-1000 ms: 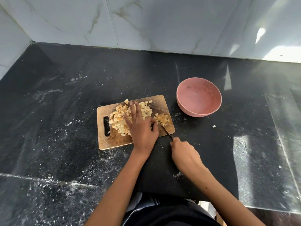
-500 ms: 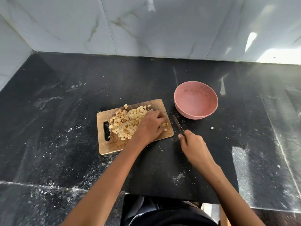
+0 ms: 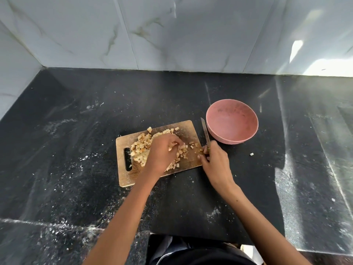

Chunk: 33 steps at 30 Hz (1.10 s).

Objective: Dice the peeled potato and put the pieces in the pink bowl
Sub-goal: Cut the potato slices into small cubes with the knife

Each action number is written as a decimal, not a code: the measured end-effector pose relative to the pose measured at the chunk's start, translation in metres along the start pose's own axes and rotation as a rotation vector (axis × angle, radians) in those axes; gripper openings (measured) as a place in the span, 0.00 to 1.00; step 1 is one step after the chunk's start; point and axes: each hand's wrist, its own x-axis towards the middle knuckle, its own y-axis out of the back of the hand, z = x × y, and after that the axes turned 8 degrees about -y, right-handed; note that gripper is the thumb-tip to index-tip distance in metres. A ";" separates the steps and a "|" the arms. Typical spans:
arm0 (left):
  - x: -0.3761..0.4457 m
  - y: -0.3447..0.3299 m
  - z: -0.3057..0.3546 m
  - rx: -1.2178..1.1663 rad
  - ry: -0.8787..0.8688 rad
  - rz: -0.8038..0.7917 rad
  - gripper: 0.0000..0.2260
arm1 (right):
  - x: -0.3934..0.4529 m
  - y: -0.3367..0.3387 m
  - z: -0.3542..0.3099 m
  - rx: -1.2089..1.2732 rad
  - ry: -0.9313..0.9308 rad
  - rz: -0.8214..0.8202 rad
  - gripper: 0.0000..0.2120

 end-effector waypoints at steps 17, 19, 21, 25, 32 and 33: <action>-0.033 0.015 0.003 -0.067 0.116 0.306 0.10 | 0.021 -0.024 -0.014 -0.038 0.095 0.111 0.10; -0.033 0.016 0.003 -0.072 0.131 0.307 0.10 | 0.020 -0.032 -0.017 -0.103 0.121 0.080 0.12; -0.034 0.016 0.005 -0.067 0.142 0.305 0.09 | 0.018 -0.039 -0.023 -0.078 0.151 0.038 0.11; -0.037 0.021 0.011 -0.060 0.168 0.307 0.07 | 0.022 -0.036 -0.035 0.050 0.202 -0.019 0.06; -0.044 0.033 0.012 -0.093 0.230 0.333 0.04 | 0.035 -0.007 -0.056 0.179 0.231 -0.034 0.14; -0.044 0.034 0.012 -0.090 0.237 0.335 0.04 | 0.038 -0.004 -0.055 0.170 0.203 -0.023 0.14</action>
